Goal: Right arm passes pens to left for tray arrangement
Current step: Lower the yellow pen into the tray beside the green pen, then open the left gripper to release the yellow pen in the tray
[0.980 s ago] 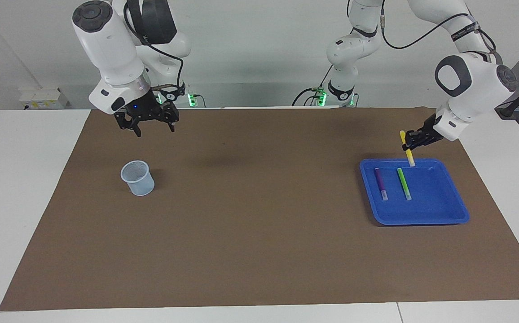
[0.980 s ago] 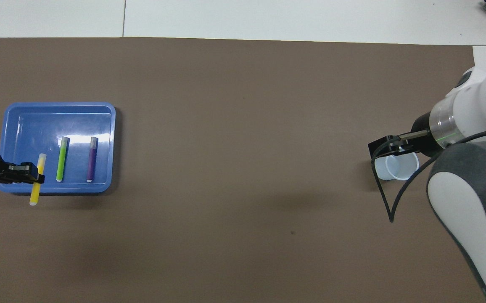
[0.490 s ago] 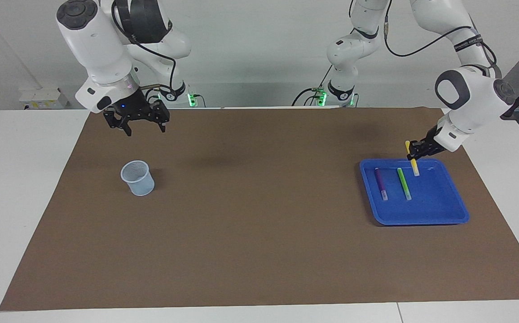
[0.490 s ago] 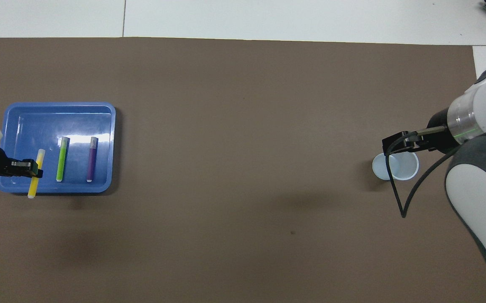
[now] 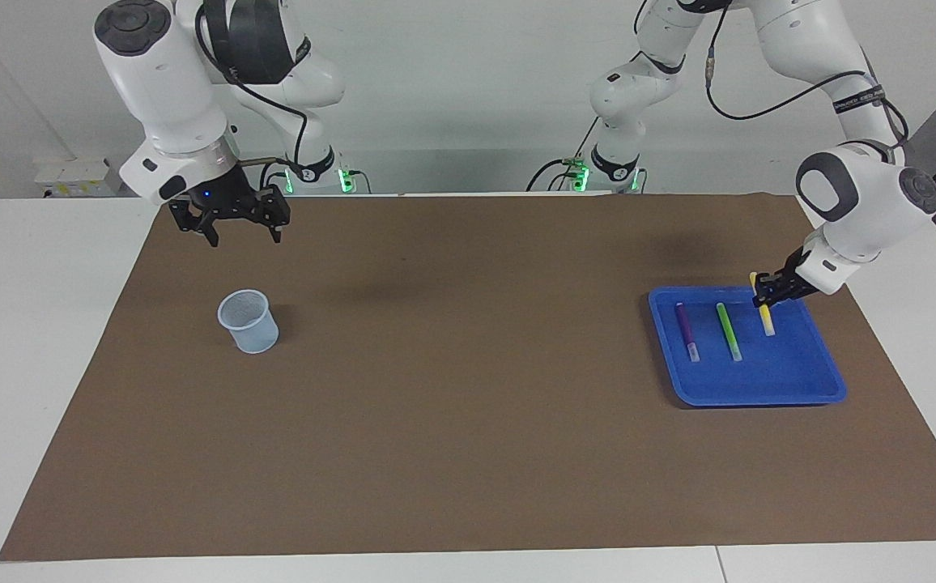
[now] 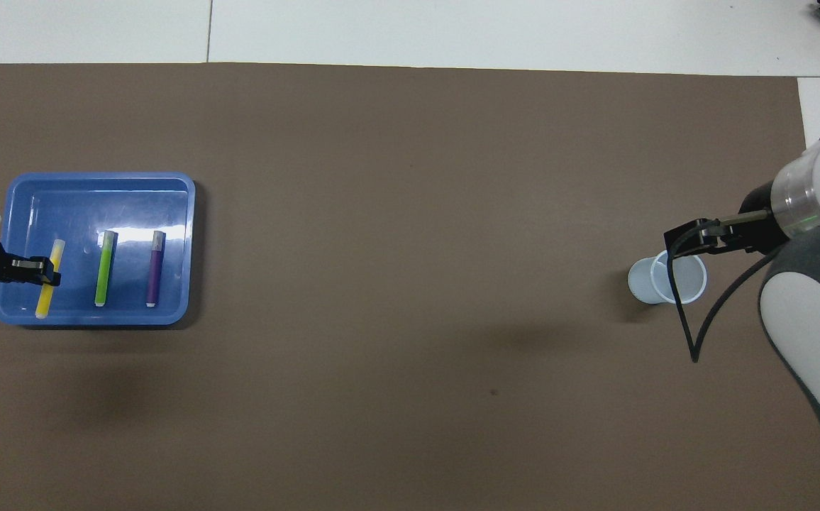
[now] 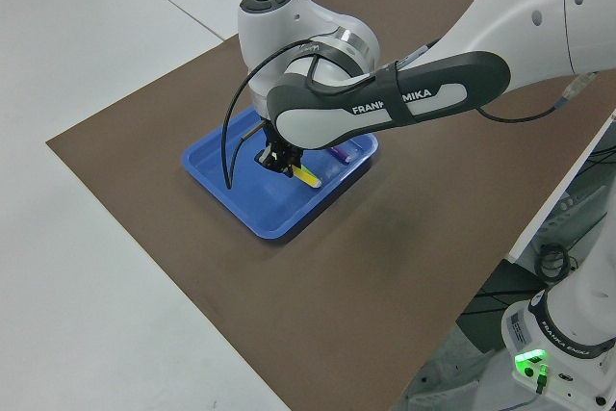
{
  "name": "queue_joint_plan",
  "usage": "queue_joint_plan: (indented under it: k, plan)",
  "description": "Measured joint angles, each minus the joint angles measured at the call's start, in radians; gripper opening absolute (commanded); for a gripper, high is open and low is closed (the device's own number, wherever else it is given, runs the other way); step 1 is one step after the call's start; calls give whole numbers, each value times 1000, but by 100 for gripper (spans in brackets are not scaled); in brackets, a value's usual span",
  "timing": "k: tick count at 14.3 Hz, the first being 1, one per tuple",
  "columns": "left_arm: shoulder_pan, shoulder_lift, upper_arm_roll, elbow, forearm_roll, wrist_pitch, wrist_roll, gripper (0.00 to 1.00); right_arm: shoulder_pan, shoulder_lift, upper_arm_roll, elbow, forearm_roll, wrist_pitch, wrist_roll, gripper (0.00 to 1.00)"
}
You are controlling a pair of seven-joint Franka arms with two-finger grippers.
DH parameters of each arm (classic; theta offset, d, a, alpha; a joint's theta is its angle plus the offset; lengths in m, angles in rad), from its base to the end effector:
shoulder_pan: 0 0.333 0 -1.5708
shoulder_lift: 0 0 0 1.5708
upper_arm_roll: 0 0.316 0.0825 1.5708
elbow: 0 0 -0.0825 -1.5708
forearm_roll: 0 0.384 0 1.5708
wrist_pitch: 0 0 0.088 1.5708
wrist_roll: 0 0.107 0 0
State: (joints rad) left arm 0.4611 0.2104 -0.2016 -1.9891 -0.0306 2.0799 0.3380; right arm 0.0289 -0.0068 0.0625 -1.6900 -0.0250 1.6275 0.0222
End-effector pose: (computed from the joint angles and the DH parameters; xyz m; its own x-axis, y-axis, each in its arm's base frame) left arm 0.5604 0.1506 0.3514 0.9941 -0.0643 -0.0873 -0.0553 -0.9933 0.1013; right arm 0.5510 0.0481 0.5768 0.9960 0.0704 -0.0551 0.0719 -0.9971 0.0265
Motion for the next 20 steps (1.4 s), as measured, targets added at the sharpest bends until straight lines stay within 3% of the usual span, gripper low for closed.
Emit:
queue_joint_plan:
  k: [11,12,14,15,17,18,20]
  plan:
    - [6,114,2,6,45,171,12,0,-7,0,18,0,0,0,0,100]
    - [6,115,1,6,57,179,14,6,-7,0,18,1,0,-1,0,100]
    - [5,116,0,6,87,192,15,45,-7,0,18,1,0,-2,0,100]
    - [5,117,-1,6,90,198,15,58,-7,0,18,1,0,-2,0,100]
    - [5,117,-1,6,91,201,17,65,-7,0,18,1,0,-2,0,100]
    - [5,117,-1,6,91,201,17,74,-8,0,18,1,0,-2,0,100]
    - [5,117,-1,7,91,202,17,77,-8,0,18,1,0,-13,0,100]
